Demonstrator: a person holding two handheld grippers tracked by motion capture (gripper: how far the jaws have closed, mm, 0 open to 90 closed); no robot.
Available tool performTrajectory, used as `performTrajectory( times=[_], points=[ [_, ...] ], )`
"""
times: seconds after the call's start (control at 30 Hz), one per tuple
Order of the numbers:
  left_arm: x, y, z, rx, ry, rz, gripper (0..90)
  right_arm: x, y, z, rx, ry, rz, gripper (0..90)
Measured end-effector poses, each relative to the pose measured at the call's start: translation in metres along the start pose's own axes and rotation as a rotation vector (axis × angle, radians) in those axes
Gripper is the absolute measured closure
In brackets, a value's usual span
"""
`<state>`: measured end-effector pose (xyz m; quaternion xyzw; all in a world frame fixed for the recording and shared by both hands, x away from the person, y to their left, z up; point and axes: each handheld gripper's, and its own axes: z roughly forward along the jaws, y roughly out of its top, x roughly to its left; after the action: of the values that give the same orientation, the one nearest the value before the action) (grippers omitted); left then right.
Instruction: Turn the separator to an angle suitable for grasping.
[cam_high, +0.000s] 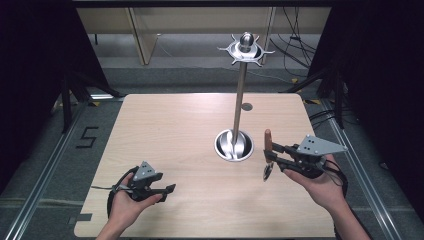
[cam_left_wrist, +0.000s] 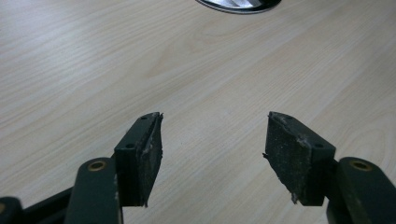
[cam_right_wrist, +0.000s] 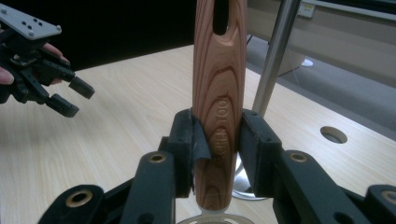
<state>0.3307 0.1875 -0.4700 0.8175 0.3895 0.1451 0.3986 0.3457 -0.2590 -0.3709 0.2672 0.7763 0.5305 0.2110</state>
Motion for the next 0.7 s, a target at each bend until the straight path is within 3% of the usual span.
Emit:
performTrajectory(
  times=[0.1, 0.17, 0.23, 0.3, 0.33, 0.4, 0.5, 0.53, 0.7],
  points=[
    [0.001, 0.001, 0.0, -0.001, 0.001, 0.001, 36.1, 0.001, 0.003, -0.002, -0.012, 0.0, 0.013, 68.6],
    [0.0, 0.001, 0.002, -0.004, -0.004, -0.01, 36.1, -0.002, 0.005, -0.003, -0.033, 0.002, -0.037, 68.7],
    [0.0, 0.001, 0.003, 0.001, 0.001, -0.01, 36.1, 0.0, 0.006, -0.005, -0.033, -0.021, -0.003, 68.6],
    [0.0, 0.001, 0.003, 0.004, -0.006, -0.004, 36.2, -0.001, 0.008, -0.008, -0.043, -0.036, -0.015, 68.7],
    [0.0, 0.001, 0.003, 0.002, -0.005, 0.003, 36.2, 0.002, 0.009, -0.01, -0.038, -0.039, 0.016, 68.6],
    [0.0, 0.001, 0.003, -0.006, -0.005, -0.004, 36.2, 0.003, 0.01, -0.011, -0.027, -0.027, 0.031, 68.6],
    [0.001, 0.001, 0.002, 0.001, -0.003, 0.0, 36.2, -0.001, 0.015, -0.014, -0.065, -0.056, -0.021, 68.6],
    [0.001, 0.001, 0.002, 0.004, -0.002, -0.002, 36.3, 0.0, 0.016, -0.015, -0.061, -0.056, 0.0, 68.6],
    [0.0, 0.0, 0.003, -0.002, 0.002, -0.011, 36.3, 0.0, 0.021, -0.018, -0.085, -0.065, -0.011, 68.6]
  ],
)
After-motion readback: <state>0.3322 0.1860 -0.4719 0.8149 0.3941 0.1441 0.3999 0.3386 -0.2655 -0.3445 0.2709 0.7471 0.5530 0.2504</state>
